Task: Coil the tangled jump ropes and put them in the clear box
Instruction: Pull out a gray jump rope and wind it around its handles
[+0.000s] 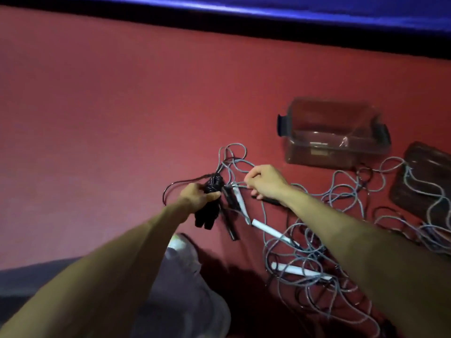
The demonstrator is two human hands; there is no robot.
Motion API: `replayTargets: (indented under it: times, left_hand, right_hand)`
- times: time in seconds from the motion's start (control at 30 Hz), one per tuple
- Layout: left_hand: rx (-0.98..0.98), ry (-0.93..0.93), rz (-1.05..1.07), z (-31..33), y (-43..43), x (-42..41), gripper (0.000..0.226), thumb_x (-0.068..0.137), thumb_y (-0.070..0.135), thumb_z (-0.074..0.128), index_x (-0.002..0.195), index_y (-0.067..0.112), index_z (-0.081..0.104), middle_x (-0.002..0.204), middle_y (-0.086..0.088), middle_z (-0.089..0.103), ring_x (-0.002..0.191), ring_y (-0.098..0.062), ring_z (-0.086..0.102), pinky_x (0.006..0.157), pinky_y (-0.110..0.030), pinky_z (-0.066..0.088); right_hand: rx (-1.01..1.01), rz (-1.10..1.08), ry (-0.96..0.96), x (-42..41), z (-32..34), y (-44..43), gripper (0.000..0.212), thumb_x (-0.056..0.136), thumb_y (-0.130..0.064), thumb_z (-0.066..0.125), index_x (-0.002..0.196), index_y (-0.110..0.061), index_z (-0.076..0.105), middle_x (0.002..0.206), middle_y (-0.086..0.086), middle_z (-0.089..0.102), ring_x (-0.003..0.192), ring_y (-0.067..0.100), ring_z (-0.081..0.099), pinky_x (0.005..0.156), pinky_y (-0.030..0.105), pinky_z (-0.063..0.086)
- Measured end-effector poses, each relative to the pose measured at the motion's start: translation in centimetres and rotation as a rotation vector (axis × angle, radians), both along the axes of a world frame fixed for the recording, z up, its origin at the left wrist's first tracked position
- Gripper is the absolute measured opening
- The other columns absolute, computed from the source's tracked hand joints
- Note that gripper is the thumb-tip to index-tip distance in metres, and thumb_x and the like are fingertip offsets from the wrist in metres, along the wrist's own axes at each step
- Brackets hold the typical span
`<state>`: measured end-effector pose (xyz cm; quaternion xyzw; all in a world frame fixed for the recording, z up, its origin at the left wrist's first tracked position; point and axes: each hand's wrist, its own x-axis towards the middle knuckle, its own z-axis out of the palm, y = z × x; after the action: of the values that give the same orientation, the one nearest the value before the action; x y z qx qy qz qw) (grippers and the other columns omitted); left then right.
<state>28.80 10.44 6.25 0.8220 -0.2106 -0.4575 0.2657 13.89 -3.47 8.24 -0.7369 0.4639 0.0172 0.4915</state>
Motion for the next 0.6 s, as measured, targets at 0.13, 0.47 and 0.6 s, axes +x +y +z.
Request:
replayTargets:
  times: [0.13, 0.47, 0.6]
  left_hand:
    - [0.164, -0.082, 0.100, -5.1, 0.9, 0.3, 0.041, 0.085, 0.041, 0.071, 0.102, 0.004, 0.069, 0.089, -0.010, 0.065, 0.079, -0.024, 0.062, 0.066, -0.028, 0.046]
    - [0.257, -0.108, 0.218, -9.7, 1.9, -0.8, 0.051, 0.086, 0.038, 0.070, 0.118, 0.000, 0.060, 0.116, -0.017, 0.064, 0.104, -0.030, 0.062, 0.073, -0.029, 0.045]
    - [0.230, -0.245, 0.385, -7.8, 2.3, -0.9, 0.055, 0.089, 0.034, 0.061, 0.124, -0.005, 0.045, 0.130, -0.024, 0.044, 0.114, -0.041, 0.053, 0.096, -0.042, 0.046]
  right_hand:
    - [0.028, 0.197, 0.152, 1.2, -5.2, 3.1, 0.027, 0.084, -0.005, 0.053, 0.062, -0.020, 0.059, 0.077, 0.015, 0.069, 0.069, 0.032, 0.067, 0.052, 0.025, 0.049]
    - [-0.263, 0.415, 0.481, 2.8, -10.2, 7.8, 0.032, 0.090, -0.036, 0.064, 0.110, -0.011, 0.060, 0.117, 0.012, 0.063, 0.111, 0.034, 0.060, 0.084, 0.036, 0.045]
    - [-0.230, 0.381, 0.519, 3.0, -9.3, 7.6, 0.031, 0.088, -0.016, 0.058, 0.118, -0.009, 0.059, 0.126, 0.012, 0.059, 0.116, 0.033, 0.058, 0.089, 0.035, 0.046]
